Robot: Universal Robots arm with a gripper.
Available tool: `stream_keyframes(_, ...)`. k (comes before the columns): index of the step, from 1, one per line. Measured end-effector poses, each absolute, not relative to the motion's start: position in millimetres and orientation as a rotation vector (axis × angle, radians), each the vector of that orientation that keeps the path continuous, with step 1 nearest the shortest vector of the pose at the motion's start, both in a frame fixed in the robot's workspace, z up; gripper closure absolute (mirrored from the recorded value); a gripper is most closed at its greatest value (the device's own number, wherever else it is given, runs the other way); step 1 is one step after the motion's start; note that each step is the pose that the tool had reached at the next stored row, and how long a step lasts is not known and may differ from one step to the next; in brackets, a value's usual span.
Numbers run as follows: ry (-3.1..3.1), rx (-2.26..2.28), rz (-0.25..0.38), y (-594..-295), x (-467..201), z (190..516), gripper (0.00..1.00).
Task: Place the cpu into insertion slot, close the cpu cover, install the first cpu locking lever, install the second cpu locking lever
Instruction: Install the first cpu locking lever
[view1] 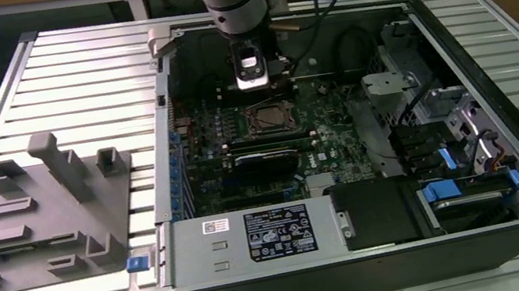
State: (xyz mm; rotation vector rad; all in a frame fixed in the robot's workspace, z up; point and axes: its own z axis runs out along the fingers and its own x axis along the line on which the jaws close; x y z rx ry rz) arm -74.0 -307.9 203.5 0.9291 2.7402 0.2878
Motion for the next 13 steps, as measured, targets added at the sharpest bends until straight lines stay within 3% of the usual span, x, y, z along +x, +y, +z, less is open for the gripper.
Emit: stream_keyframes(13, 2.749, 0.907, 0.289, -312.0, -73.9, 200.2, 0.89)
